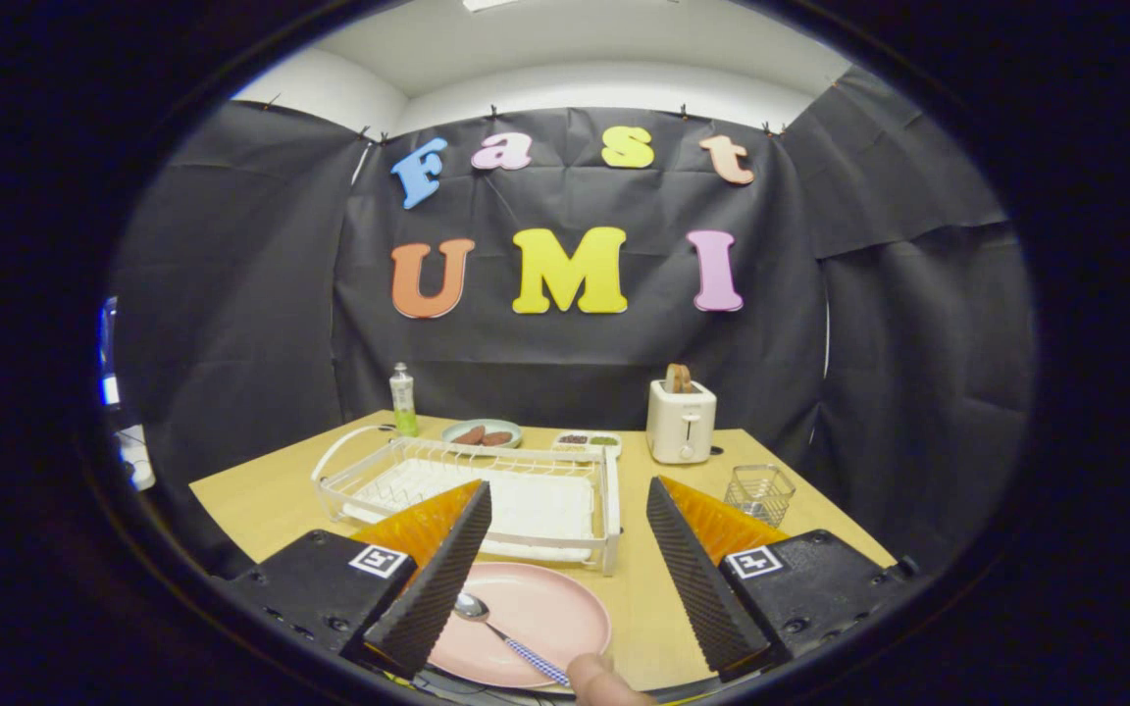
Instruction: Take the plate from the dish rack, then take the spoon from the basket and place it into the plate.
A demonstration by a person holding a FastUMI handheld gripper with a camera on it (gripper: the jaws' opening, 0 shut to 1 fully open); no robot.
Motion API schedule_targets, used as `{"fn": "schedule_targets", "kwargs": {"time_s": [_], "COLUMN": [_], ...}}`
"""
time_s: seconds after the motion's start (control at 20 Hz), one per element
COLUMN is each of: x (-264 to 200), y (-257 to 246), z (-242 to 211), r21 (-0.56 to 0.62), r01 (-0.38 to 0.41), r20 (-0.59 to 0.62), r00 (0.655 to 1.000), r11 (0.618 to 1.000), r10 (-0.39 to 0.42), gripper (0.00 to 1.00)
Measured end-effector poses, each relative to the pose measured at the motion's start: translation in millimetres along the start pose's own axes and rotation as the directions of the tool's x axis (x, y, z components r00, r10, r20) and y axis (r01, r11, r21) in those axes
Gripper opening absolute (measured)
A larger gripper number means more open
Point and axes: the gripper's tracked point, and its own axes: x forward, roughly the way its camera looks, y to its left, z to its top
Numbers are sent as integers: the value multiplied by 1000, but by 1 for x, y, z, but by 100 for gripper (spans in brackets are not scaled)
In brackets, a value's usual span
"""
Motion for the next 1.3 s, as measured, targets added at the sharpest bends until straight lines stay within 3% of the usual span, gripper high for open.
{"fn": "schedule_targets", "kwargs": {"time_s": [0.45, 1.3], "x": [-73, -108], "y": [-29, -41], "z": [60, 73], "r21": [2, -19], "r01": [90, 74], "r20": [76, 80], "r00": [993, 994], "r11": [996, 997], "r10": [-89, -73], "gripper": [100, 100]}}
